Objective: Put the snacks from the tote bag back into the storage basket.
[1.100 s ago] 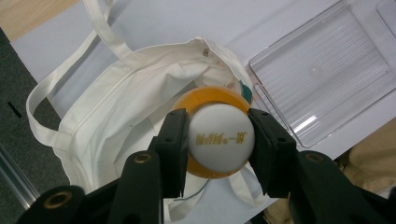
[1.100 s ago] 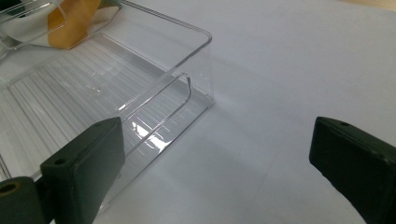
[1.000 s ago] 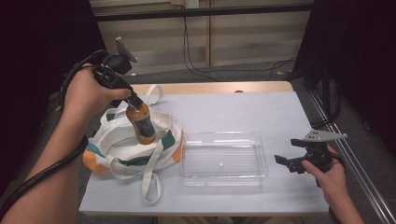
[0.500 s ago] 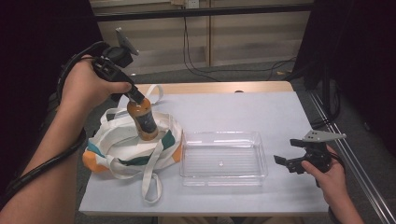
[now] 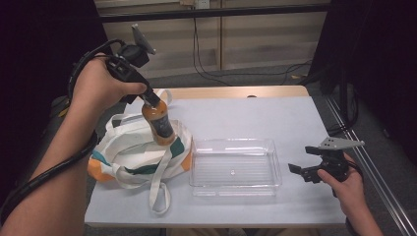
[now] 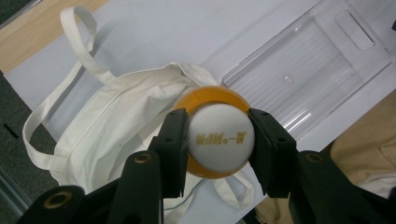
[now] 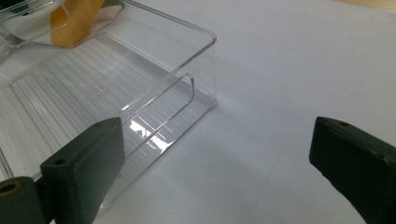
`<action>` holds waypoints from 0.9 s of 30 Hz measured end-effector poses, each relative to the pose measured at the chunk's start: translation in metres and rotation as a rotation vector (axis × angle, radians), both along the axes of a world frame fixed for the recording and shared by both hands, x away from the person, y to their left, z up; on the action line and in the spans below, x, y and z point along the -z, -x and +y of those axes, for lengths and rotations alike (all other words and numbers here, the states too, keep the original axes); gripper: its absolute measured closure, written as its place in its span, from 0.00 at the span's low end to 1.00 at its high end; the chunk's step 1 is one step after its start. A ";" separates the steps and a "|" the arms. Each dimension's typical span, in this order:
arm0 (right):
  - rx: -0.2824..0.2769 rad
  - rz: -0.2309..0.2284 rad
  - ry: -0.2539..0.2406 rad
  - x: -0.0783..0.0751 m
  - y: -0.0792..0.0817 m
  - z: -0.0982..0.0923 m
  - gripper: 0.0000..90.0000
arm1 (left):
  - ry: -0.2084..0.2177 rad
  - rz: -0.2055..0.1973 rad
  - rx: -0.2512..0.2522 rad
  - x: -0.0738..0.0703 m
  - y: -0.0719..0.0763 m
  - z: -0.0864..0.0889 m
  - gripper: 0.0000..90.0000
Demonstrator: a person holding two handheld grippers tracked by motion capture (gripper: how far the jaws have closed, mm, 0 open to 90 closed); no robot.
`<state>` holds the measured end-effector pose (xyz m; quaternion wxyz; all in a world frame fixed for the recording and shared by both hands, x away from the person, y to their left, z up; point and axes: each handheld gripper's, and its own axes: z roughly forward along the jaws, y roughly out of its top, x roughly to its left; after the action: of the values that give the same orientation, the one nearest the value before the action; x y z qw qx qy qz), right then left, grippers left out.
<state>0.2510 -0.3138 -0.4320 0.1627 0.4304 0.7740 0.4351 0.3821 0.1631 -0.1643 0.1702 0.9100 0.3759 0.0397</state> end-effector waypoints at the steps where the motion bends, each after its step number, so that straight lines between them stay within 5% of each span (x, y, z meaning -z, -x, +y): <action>1: 0.000 -0.001 0.001 0.000 0.000 0.000 0.03 | 0.002 -0.001 0.004 -0.001 0.000 -0.002 0.66; 27: 0.005 -0.016 0.000 -0.001 0.000 0.000 0.03 | 0.027 0.009 0.031 0.004 -0.002 -0.026 0.66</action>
<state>0.2512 -0.3133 -0.4308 0.1699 0.4290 0.7715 0.4380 0.3843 0.1370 -0.1686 0.1815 0.9136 0.3628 0.0279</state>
